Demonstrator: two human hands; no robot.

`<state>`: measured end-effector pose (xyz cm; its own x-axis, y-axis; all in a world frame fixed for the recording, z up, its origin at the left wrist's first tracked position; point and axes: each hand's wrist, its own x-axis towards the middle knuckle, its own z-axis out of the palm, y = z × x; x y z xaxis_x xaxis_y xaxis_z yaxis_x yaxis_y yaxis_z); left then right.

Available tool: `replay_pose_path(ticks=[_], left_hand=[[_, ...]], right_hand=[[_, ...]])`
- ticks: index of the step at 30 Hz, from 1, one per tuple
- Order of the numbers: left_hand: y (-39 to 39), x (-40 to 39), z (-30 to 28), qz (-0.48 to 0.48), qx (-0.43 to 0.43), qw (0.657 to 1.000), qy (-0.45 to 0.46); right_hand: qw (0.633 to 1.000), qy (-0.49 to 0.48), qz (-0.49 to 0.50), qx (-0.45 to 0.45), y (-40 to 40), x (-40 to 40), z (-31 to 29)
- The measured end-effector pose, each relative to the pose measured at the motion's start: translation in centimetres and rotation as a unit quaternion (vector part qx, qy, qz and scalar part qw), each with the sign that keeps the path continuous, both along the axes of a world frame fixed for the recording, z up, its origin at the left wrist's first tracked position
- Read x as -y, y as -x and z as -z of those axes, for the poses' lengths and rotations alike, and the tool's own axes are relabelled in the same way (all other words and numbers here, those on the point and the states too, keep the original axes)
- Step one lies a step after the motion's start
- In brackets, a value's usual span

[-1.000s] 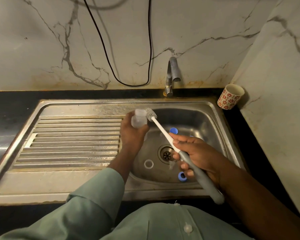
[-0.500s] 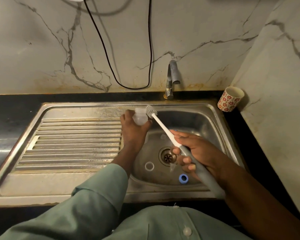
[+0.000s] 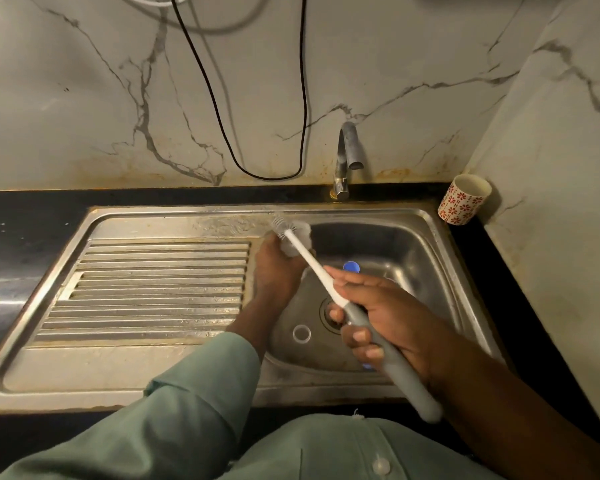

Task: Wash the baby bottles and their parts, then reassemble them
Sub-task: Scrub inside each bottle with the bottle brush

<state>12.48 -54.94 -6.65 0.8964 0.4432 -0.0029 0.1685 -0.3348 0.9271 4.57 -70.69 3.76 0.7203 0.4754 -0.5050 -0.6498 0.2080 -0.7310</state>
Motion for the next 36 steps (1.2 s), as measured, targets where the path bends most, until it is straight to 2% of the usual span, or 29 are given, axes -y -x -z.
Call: replay_pose_path(ticks=[5,8,17,21,23,26,29,33,36], left_hand=[[0.2,0.0,-0.1,-0.033,0.022,0.999,0.002],[0.0,-0.3,-0.2,-0.046,0.034,0.998,0.018],[0.1,0.3,0.1,0.025,0.034,0.999,-0.01],[-0.3,-0.2,-0.6,0.008,0.048,0.998,0.044],[-0.7,-0.3,-1.0,0.02,0.058,0.998,0.027],[-0.3,0.7,-1.1,0.102,0.059,0.993,-0.032],[-0.1,0.3,-0.9,0.1,0.068,0.992,0.027],[-0.2,-0.2,-0.7,0.102,0.087,0.99,0.051],[-0.2,0.3,-0.7,0.059,0.098,0.99,0.083]], right_hand=[[0.998,0.031,0.025,0.046,-0.1,1.5,-0.3],[0.998,0.054,0.03,0.031,-0.3,2.6,0.3],[0.998,0.036,0.056,-0.011,-1.6,1.5,1.1],[1.0,0.011,0.021,-0.014,-0.8,2.3,0.5],[1.0,0.013,0.019,-0.01,-0.9,2.2,0.2],[0.998,0.033,0.049,-0.007,-2.2,1.9,-0.2],[0.999,0.018,0.035,-0.005,-1.8,2.4,-0.3],[0.999,0.001,0.035,-0.013,-1.8,2.8,-0.3],[0.999,-0.023,0.032,-0.034,-1.9,3.0,-0.8]])
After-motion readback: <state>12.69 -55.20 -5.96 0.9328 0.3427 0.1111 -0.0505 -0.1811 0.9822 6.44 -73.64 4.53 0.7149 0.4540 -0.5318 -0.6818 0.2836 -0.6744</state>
